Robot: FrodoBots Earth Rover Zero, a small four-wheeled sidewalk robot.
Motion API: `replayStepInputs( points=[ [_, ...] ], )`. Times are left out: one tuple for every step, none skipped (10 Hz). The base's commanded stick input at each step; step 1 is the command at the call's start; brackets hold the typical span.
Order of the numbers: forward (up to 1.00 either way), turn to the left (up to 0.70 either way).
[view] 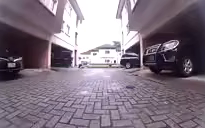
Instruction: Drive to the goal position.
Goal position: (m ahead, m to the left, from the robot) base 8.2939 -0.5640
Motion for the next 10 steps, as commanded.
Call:
replayStepInputs(
  points=[
    [0.50, 0.00],
    [0.50, 0.00],
    [0.50, 0.00],
    [0.50, 0.00],
    [0.50, 0.00],
    [0.50, 0.00],
    [0.50, 0.00],
    [0.50, 0.00],
    [0.50, 0.00],
    [0.50, 0.00]
  ],
)
